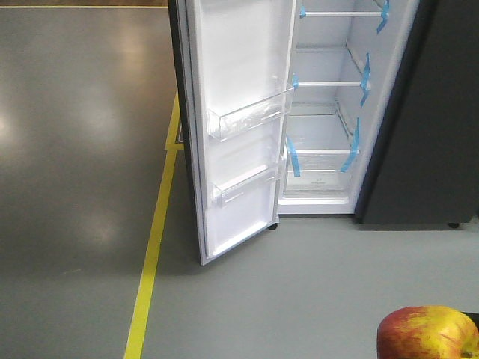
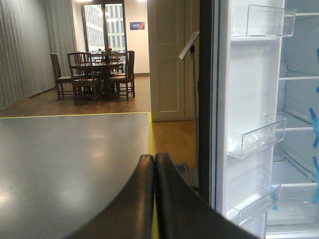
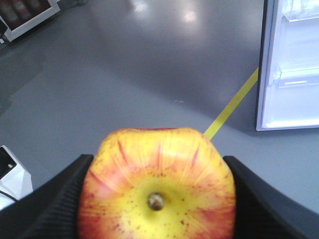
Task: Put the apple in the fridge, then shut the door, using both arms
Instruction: 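Drive closer to the refrigerator opening with the apple held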
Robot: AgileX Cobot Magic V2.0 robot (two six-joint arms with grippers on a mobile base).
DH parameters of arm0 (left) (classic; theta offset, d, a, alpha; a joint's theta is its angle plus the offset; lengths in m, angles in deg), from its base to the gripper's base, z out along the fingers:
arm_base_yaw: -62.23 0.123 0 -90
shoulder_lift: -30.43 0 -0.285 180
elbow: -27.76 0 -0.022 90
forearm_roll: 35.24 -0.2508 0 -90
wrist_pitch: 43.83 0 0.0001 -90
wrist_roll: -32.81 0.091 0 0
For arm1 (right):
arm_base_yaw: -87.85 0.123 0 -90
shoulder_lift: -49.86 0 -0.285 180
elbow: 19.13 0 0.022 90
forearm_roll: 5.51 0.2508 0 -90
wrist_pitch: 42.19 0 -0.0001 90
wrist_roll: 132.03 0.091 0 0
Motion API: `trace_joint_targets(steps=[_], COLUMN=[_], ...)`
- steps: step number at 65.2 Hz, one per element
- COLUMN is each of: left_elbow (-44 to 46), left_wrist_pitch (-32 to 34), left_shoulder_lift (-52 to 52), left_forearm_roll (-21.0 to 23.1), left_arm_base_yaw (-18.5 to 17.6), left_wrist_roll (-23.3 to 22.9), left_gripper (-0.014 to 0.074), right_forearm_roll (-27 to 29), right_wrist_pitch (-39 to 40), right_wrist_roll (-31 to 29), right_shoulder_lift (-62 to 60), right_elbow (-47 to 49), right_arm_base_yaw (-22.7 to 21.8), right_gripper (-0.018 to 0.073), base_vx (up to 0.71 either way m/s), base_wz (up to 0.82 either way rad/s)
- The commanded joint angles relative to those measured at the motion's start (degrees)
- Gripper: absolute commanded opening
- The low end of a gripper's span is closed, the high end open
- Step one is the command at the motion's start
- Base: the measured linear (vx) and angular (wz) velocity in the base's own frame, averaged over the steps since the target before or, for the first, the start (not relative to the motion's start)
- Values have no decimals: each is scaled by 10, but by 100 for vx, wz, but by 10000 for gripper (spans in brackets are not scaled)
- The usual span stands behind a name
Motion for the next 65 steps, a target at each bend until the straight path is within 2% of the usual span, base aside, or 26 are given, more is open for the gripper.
trace_joint_targets(steps=[1, 65], left_elbow=[-16, -16], left_wrist_pitch=[42, 42], left_shoulder_lift=[-9, -9], left_forearm_roll=[6, 6], left_arm_base_yaw=[1, 1], left_wrist_roll=[-1, -1], left_gripper=[-6, -6], right_forearm_roll=[21, 21], right_wrist_pitch=[37, 37], right_wrist_roll=[-2, -2], right_shoulder_lift=[3, 3], right_elbow=[15, 15], right_arm_base_yaw=[1, 1], right_gripper=[336, 336], base_vx=[11, 11], base_wz=[0, -1])
